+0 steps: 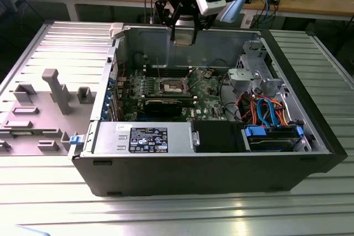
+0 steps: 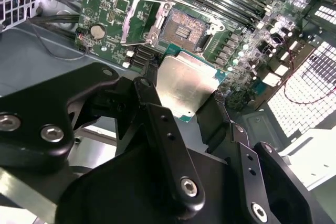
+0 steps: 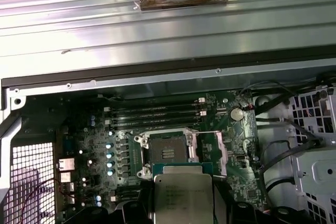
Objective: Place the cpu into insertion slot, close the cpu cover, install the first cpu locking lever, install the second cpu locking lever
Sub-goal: 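Place the cpu into insertion slot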
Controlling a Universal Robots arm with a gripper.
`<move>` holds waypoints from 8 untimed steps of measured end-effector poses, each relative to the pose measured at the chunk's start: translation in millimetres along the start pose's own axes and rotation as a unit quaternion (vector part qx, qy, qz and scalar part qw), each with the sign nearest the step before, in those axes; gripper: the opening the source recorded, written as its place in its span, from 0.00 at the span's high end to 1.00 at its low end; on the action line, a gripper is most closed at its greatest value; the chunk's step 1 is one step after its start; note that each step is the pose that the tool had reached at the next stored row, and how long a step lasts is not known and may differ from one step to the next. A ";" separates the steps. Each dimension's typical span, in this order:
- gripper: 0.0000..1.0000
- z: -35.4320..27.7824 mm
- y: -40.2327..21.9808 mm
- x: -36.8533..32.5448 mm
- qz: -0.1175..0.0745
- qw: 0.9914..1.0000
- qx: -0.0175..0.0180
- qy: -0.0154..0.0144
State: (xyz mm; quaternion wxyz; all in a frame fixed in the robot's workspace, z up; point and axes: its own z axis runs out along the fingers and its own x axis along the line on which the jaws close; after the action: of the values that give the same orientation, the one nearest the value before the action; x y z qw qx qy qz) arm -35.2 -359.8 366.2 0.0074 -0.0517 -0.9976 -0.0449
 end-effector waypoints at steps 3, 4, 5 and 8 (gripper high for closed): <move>0.46 0.2 0.0 0.0 0.009 1.000 0.000 -0.001; 0.46 0.2 0.0 0.0 0.011 1.000 0.000 -0.001; 0.46 0.3 0.0 0.0 0.014 1.000 0.000 -0.001; 0.46 0.4 -0.1 0.0 0.023 1.000 0.000 -0.002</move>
State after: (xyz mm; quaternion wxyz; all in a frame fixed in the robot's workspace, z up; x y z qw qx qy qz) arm -35.2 -359.8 365.8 0.0063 -0.0750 -0.9961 -0.0450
